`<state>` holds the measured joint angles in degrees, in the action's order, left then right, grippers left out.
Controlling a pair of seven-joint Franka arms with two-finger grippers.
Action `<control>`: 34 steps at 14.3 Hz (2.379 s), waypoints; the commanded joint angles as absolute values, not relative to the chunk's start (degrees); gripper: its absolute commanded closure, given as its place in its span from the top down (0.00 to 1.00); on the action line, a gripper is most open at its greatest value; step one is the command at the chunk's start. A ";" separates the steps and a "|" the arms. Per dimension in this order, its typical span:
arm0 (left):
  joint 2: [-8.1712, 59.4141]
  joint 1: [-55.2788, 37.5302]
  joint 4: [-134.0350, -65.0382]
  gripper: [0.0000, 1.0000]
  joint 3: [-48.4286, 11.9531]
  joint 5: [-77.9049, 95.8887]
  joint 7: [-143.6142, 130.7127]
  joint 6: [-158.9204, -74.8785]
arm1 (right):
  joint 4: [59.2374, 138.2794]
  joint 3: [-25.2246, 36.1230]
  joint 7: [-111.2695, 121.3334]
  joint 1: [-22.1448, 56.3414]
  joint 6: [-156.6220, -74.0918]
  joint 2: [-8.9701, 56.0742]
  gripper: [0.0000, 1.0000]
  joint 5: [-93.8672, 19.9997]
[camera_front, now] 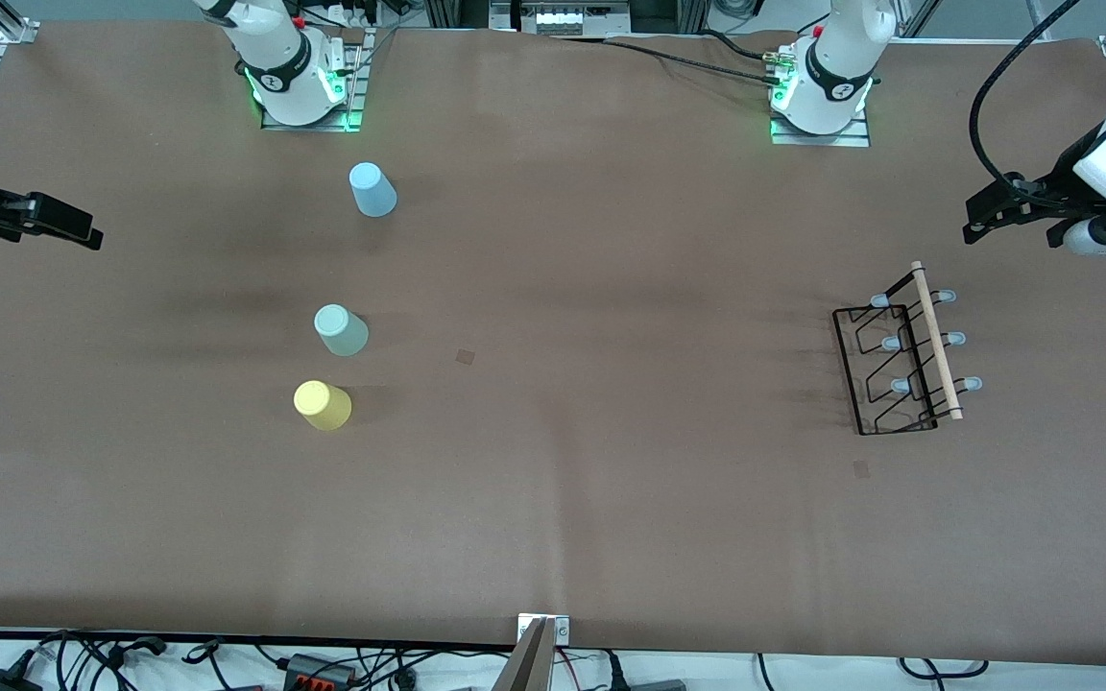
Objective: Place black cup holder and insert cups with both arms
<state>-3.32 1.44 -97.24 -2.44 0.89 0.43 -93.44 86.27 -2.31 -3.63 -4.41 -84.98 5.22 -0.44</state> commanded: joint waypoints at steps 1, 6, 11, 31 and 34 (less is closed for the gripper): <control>-2.81 1.49 -95.54 1.00 -2.46 1.85 1.23 -92.55 | 85.69 -2.46 -3.96 -4.75 -85.25 5.18 1.00 0.09; -2.73 1.41 -95.54 1.00 -2.46 1.76 1.05 -92.46 | 85.43 -2.37 -4.31 -4.75 -85.78 5.71 1.00 -1.40; 0.52 1.67 -93.79 1.00 -2.29 1.58 0.97 -87.46 | 87.18 -2.37 -2.29 -5.10 -82.97 9.66 1.00 -4.13; 9.67 6.42 -118.39 0.68 -1.67 -2.64 3.60 -125.42 | 122.08 -3.25 -16.43 4.13 -129.62 8.78 1.00 -3.34; 10.02 6.42 -118.82 0.34 -1.67 -2.64 3.60 -125.33 | 122.43 -3.25 -16.61 5.71 -130.87 9.93 1.00 -3.34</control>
